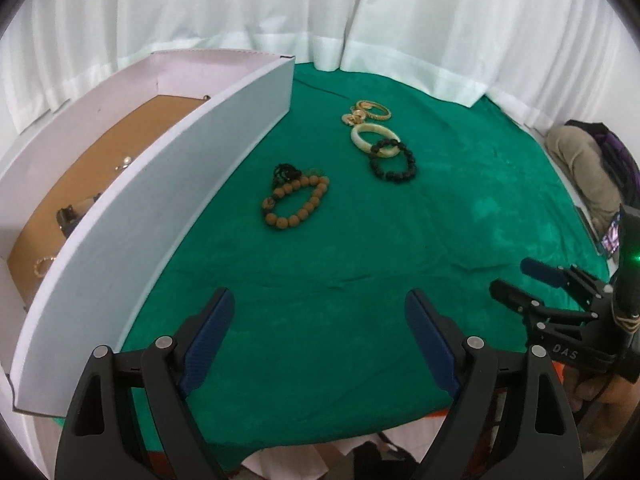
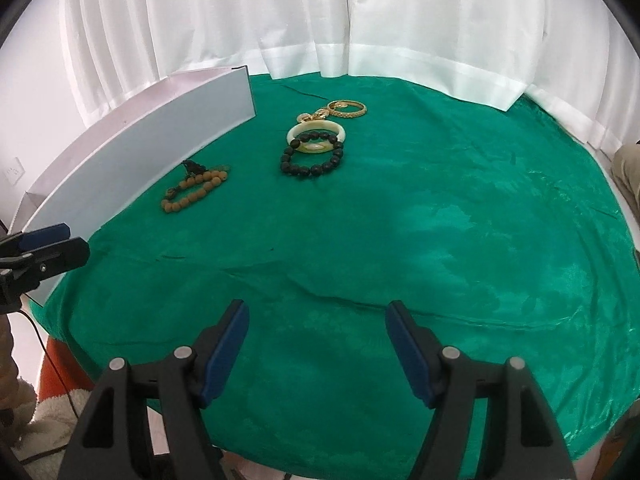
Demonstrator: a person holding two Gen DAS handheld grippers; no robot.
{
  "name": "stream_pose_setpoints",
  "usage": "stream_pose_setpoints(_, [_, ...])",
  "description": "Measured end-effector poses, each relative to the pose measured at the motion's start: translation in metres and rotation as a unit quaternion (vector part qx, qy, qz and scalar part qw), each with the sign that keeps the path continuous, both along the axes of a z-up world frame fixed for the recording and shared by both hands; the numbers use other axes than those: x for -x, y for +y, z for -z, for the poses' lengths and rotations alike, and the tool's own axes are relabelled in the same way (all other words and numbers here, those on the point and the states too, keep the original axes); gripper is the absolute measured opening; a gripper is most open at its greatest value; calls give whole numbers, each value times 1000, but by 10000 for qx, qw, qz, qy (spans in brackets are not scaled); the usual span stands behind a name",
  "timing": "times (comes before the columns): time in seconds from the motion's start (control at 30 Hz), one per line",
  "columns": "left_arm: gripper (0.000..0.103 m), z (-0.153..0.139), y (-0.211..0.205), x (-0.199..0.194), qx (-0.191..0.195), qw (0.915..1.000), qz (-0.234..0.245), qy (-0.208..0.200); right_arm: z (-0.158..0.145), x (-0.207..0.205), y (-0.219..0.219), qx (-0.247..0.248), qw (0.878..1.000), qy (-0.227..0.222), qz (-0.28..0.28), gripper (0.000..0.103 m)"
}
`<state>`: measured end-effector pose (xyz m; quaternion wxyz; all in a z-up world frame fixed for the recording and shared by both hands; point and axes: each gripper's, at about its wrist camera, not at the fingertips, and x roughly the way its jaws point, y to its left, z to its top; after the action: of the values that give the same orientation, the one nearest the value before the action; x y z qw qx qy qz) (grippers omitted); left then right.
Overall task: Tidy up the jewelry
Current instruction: 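Withdraw both tools from the box back over the table, then reach the left tool to the wooden bead bracelet and grasp it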
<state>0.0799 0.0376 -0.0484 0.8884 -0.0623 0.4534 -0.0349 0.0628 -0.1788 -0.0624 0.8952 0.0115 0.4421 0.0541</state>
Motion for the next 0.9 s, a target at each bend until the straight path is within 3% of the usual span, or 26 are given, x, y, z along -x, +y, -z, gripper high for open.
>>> stream_pose_setpoints(0.53, [88,26,31,0,306,9983,-375,316,9,14,24,-72,9997,33,-249,72])
stream_pose_setpoints(0.73, [88,27,26,-15,270,9989,-122,360,8,15,23,-86,9997,40,-246,72])
stream_pose_setpoints(0.9, [88,23,24,-51,170,9994,110,275,8,14,23,-99,9997,50,-231,72])
